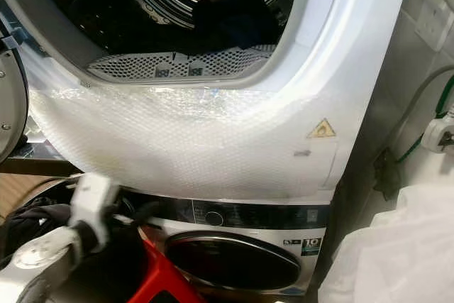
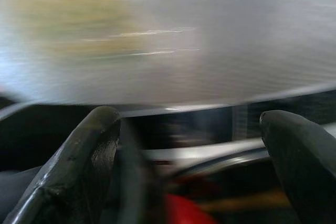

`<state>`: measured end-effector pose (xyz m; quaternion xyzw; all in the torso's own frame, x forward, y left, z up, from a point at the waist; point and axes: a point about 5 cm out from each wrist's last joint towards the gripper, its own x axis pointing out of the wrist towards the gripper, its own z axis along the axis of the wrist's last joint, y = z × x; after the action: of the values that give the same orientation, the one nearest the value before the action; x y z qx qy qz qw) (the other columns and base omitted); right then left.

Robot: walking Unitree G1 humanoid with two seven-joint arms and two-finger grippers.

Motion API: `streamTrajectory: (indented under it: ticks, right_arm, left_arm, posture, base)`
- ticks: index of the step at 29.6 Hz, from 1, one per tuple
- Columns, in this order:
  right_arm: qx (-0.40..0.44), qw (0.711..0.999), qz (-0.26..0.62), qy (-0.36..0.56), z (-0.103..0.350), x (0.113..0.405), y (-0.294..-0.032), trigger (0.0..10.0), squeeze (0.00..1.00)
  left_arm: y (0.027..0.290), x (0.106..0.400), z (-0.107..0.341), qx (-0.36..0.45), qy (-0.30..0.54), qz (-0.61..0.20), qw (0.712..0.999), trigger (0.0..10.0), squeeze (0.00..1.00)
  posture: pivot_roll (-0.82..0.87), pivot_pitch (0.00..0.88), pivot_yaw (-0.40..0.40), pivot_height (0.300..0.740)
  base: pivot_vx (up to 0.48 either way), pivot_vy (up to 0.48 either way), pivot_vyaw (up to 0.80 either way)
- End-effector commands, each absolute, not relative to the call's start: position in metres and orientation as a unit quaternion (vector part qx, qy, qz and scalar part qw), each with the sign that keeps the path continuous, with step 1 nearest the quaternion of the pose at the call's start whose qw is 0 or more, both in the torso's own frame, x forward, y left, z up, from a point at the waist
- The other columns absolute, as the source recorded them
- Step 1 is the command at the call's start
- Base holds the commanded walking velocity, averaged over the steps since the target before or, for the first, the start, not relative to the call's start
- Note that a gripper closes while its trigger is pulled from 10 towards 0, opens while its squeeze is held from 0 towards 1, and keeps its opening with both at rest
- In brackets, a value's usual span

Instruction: Clothes washing

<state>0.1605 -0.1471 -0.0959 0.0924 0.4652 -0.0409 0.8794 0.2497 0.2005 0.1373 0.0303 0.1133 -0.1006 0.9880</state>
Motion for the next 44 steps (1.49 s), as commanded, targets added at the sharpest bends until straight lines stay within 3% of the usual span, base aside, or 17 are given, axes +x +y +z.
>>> streamTrajectory:
  ticks: [1,9,10,19,26,29,33,40,44]
  right_arm:
    - [0.094,0.873,-0.029,0.478,-0.098,0.155,-0.140,10.0,0.00]
    - [0.087,0.872,-0.026,0.482,-0.099,0.155,-0.143,10.0,0.00]
    - [0.086,0.872,-0.024,0.482,-0.099,0.155,-0.142,10.0,0.00]
    - [0.078,0.877,-0.016,0.475,-0.096,0.163,-0.146,10.0,0.00]
    - [0.063,0.878,-0.018,0.473,-0.094,0.165,-0.158,10.0,0.00]
    - [0.061,0.878,-0.019,0.474,-0.094,0.164,-0.161,10.0,0.00]
    - [0.052,0.878,-0.015,0.475,-0.095,0.163,-0.165,10.0,0.00]
    - [0.038,0.879,-0.003,0.475,-0.095,0.161,-0.172,10.0,0.00]
    - [0.023,0.878,0.001,0.478,-0.094,0.159,-0.182,10.0,0.00]
  left_arm:
    - [0.218,0.247,0.135,0.048,0.115,-0.050,0.991,10.0,0.00]
    - [0.269,0.235,0.112,0.058,0.182,0.097,0.977,10.0,0.00]
    - [0.277,0.236,0.111,0.054,0.183,0.109,0.976,10.0,1.00]
    - [0.326,0.246,0.099,0.072,0.232,0.072,0.967,10.0,1.00]
    - [0.346,0.249,0.089,0.076,0.279,0.061,0.955,10.0,1.00]
    - [0.346,0.250,0.085,0.064,0.286,0.052,0.955,10.0,1.00]
    - [0.336,0.256,0.077,0.049,0.300,-0.046,0.952,10.0,1.00]
    - [0.342,0.267,0.081,0.123,0.303,-0.084,0.941,10.0,1.00]
    - [0.335,0.276,0.091,0.184,0.291,-0.151,0.927,10.0,1.00]
  posture:
    - [0.14,0.010,0.158,0.740]
    - [0.14,0.000,0.141,0.740]
    - [0.14,0.000,0.136,0.740]
    - [0.12,0.000,0.087,0.740]
    - [0.11,0.004,0.050,0.740]
    - [0.11,0.009,0.038,0.740]
    - [0.09,0.021,0.007,0.740]
    - [0.08,0.045,-0.039,0.740]
    - [0.06,0.069,-0.064,0.740]
  base:
    - [0.000,0.000,0.00]
    - [0.000,0.000,0.00]
    - [0.000,0.000,0.00]
    - [0.000,0.000,0.00]
    - [0.000,0.000,0.00]
    - [0.000,0.000,0.00]
    - [0.000,0.000,0.00]
    - [0.000,0.000,0.00]
    - [0.000,0.000,0.00]
